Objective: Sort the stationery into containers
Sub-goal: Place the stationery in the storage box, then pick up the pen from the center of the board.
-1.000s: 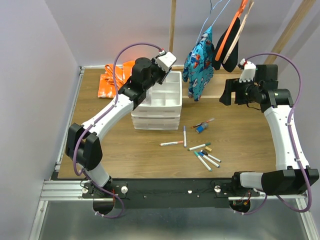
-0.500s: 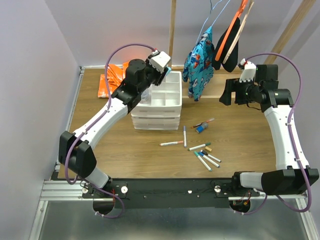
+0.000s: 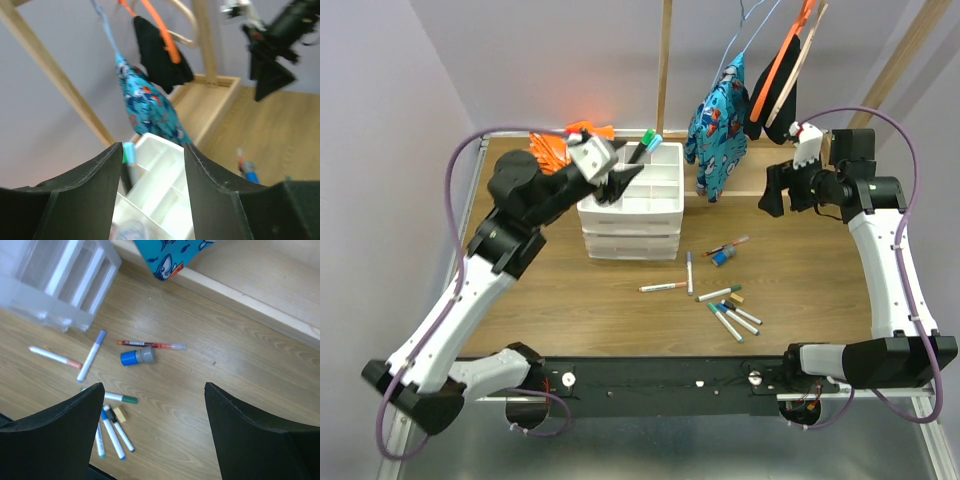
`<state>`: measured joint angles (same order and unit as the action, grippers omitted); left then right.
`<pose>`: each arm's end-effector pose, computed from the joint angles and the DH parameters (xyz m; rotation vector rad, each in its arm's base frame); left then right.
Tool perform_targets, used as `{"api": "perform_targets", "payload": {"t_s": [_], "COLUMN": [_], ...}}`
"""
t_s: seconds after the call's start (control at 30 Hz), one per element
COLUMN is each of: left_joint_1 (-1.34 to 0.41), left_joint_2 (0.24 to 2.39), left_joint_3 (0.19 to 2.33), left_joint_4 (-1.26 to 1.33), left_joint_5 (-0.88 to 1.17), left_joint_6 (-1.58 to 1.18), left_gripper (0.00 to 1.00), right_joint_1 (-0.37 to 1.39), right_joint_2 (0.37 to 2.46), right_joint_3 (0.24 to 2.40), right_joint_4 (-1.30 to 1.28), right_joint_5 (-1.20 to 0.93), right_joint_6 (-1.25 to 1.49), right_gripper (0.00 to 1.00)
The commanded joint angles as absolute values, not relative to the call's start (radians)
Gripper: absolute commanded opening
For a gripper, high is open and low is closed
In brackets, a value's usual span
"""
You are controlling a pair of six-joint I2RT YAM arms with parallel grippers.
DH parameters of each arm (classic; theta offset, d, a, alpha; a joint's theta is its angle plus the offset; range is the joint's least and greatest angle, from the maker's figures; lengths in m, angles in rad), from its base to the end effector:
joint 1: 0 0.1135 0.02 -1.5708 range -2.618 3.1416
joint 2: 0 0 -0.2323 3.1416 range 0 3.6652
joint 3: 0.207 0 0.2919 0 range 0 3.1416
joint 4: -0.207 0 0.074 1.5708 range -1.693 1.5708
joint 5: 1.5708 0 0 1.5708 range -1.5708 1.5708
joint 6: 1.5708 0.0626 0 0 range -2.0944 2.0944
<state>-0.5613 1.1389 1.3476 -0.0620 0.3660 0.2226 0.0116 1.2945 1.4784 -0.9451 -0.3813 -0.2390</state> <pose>0.2597 -0.1897 0.4617 0.8259 1.1990 -0.5377 0.3219 0.0270 0.3571 -0.4718 2.2376 0.3262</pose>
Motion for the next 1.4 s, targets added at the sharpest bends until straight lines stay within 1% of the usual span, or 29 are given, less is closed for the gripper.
{"api": "perform_targets", "payload": {"t_s": [0.0, 0.03, 0.13, 0.2, 0.23, 0.33, 0.37, 0.47, 0.5, 0.57, 0.6, 0.67, 0.8, 1.1, 1.37], "left_joint_1": [-0.583, -0.586, -0.601, -0.601, -0.601, -0.644, -0.667, -0.774, -0.796, -0.853, -0.871, -0.917, -0.951, -0.986, -0.996], "left_joint_2": [1.003, 0.983, 0.913, 0.884, 0.881, 0.903, 0.938, 1.008, 1.061, 1.121, 1.187, 1.253, 1.428, 1.699, 1.828], "left_joint_3": [1.165, 1.135, 1.011, 0.936, 0.911, 0.865, 0.867, 0.896, 0.919, 0.946, 0.98, 1.014, 1.078, 1.189, 1.282], "left_joint_4": [-0.271, -0.329, -0.391, -0.419, -0.448, -0.538, -0.558, -0.609, -0.614, -0.615, -0.617, -0.626, -0.6, -0.503, -0.482], "left_joint_5": [0.572, 0.59, 0.618, 0.63, 0.638, 0.638, 0.606, 0.542, 0.531, 0.512, 0.493, 0.476, 0.443, 0.373, 0.29], "left_joint_6": [0.23, 0.245, 0.264, 0.294, 0.355, 0.487, 0.588, 0.708, 0.722, 0.719, 0.715, 0.709, 0.667, 0.537, 0.497], "left_gripper": [0.61, 0.61, 0.61, 0.61, 0.61, 0.6, 0.6, 0.6, 0.6, 0.6, 0.59, 0.58, 0.57, 0.5, 0.44], "right_joint_1": [0.009, 0.011, 0.052, 0.098, 0.16, 0.245, 0.268, 0.268, 0.268, 0.268, 0.268, 0.268, 0.259, 0.158, 0.121], "right_joint_2": [1.279, 1.278, 1.264, 1.241, 1.233, 1.212, 1.21, 1.23, 1.233, 1.224, 1.212, 1.162, 1.091, 1.0, 0.92], "right_joint_3": [1.412, 1.393, 1.319, 1.276, 1.237, 1.168, 1.16, 1.17, 1.175, 1.178, 1.171, 1.16, 1.141, 1.192, 1.158], "right_joint_4": [-1.067, -1.08, -1.095, -1.059, -1.045, -0.983, -0.967, -0.916, -0.907, -0.882, -0.849, -0.818, -0.785, -0.776, -0.799], "right_joint_5": [-0.481, -0.495, -0.489, -0.436, -0.416, -0.341, -0.325, -0.331, -0.339, -0.356, -0.36, -0.364, -0.345, -0.321, -0.337], "right_joint_6": [-0.503, -0.584, -0.696, -0.722, -0.744, -0.772, -0.767, -0.687, -0.666, -0.577, -0.546, -0.473, -0.388, -0.223, -0.186], "right_gripper": [0.84, 0.82, 0.8, 0.8, 0.8, 0.8, 0.81, 0.81, 0.81, 0.81, 0.81, 0.82, 0.82, 0.82, 0.82]}}
